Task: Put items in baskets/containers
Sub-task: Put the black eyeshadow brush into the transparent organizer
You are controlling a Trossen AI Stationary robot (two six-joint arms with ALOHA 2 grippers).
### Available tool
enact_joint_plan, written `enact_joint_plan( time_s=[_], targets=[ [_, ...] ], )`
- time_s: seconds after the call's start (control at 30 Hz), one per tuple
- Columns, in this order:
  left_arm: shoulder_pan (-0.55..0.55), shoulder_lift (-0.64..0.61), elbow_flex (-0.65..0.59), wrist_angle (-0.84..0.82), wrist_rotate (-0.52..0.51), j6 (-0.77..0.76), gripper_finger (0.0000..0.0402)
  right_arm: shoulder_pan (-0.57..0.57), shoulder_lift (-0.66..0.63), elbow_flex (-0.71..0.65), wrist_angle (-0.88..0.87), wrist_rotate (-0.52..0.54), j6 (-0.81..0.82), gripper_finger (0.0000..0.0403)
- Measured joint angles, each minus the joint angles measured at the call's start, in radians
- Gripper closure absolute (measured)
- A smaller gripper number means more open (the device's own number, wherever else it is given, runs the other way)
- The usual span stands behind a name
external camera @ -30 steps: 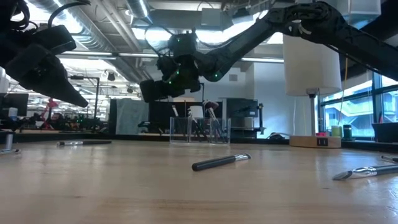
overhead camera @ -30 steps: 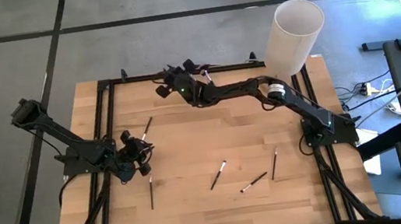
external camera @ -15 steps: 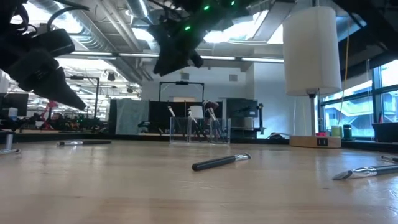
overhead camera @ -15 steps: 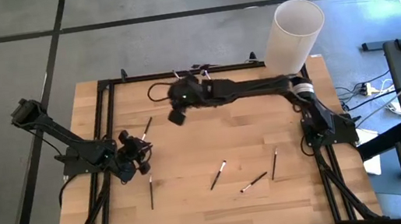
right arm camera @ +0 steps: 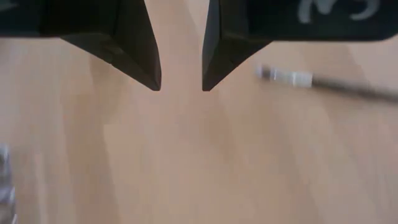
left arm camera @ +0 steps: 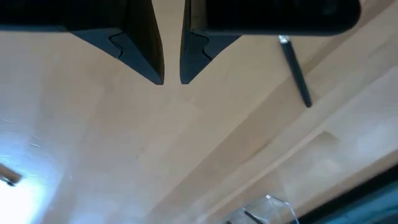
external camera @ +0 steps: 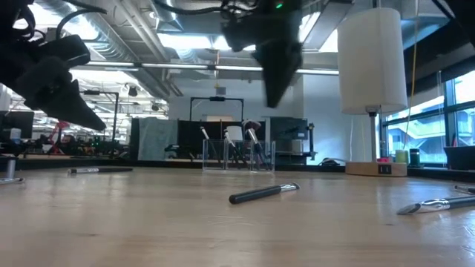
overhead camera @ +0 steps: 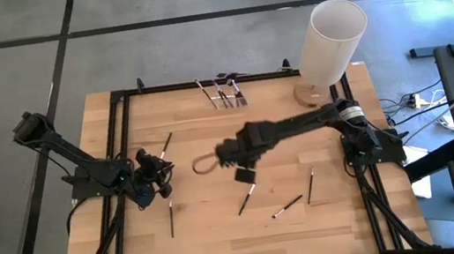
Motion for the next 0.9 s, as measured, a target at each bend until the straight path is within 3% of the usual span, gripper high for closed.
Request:
enact_joint_plan(
  time_s=[0.13,0.27,0.47,0.53,0.77,0.9],
  targets=[
    [0.017,0.035,0.0,0.003,-0.029,-0.017,0.0354,0.058,0.0,-0.032,-0.001,-0.001,0.02,0.0285],
    [0.068,0.058,0.0,0.036,0.005,-0.009,0.0346,0.072,0.003,-0.151,0.078,-0.019,-0.009,0.0285],
    [0.109,0.093,0.0,0.085,0.055,0.053,0.0293,0.071,0.003,-0.355,0.368,-0.33,-0.046,0.0285],
    [0.117,0.105,0.0,0.09,0.049,0.044,0.0274,0.072,0.003,-0.373,0.397,-0.358,-0.033,0.0285],
    [0.161,0.123,0.0,0.089,0.134,0.027,0.0246,0.073,-0.023,-0.374,0.365,-0.296,-0.066,0.0285],
    [0.212,0.122,0.0,0.073,0.202,0.02,0.025,0.065,-0.121,-0.409,0.42,-0.107,-0.129,0.0285]
  ],
)
